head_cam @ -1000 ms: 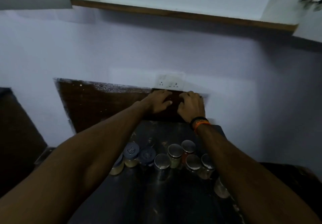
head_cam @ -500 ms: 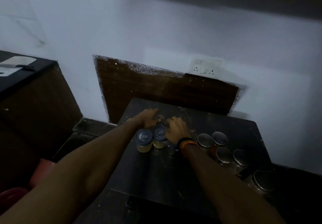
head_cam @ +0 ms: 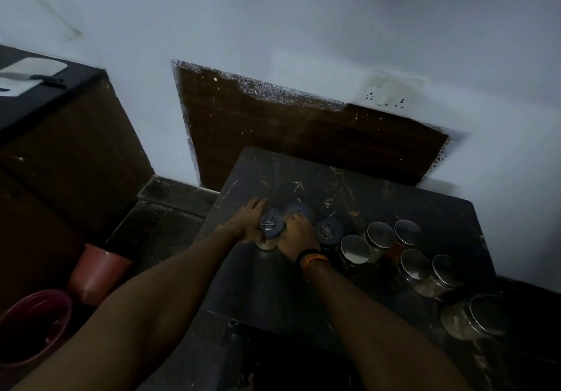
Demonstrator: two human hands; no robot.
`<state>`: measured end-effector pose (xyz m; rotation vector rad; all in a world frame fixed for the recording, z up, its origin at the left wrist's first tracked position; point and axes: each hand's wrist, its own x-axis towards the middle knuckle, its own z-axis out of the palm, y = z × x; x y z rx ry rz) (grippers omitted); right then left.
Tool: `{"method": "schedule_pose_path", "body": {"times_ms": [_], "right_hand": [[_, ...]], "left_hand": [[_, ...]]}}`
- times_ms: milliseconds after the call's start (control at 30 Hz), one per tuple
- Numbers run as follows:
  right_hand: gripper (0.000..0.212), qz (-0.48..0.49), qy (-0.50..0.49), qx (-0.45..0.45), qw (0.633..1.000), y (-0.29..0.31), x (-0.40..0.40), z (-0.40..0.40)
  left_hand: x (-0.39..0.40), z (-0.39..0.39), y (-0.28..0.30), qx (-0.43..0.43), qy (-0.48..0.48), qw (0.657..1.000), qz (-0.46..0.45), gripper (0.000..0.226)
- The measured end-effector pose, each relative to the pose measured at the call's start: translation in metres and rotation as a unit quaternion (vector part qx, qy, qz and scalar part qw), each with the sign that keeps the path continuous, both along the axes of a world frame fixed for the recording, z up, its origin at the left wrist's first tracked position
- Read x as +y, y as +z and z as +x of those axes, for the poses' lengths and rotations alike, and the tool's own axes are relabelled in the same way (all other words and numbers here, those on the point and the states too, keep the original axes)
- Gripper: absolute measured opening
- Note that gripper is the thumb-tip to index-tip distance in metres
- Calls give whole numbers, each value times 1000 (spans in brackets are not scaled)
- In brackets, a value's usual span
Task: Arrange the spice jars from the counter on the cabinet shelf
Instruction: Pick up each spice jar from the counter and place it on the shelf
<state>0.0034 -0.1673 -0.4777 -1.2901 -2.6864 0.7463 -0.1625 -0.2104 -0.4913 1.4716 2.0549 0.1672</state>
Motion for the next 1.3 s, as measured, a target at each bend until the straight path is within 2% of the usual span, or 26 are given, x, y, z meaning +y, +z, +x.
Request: {"method": "schedule_pose_path", "body": {"times_ms": [200,467,600,867,1067,1300], "right_hand": [[63,-35,-19,-9,999,-15,0,-11],[86,3,3,-70,998,-38,7,-35],[91,19,-3,-82,996,-48,11,-42],[108,40,-19,-87,995,-60,18,-49],[102,49,-57,-5,997,-43,13,-46],[74,-106,-76,202,971,16,32,-30]], "left_hand": [[5,1,-11,-55,11,998,-18,123],[1,-7,-32,-193,121,973,31,78],[-3,-6,-41,-219,137,965,54,86],[-7,-13,-54,-297,178,934,91,78],[-19,-19,-47,-342,192,909,141,84],[-27,-23,1,-421,169,858,241,73]]}}
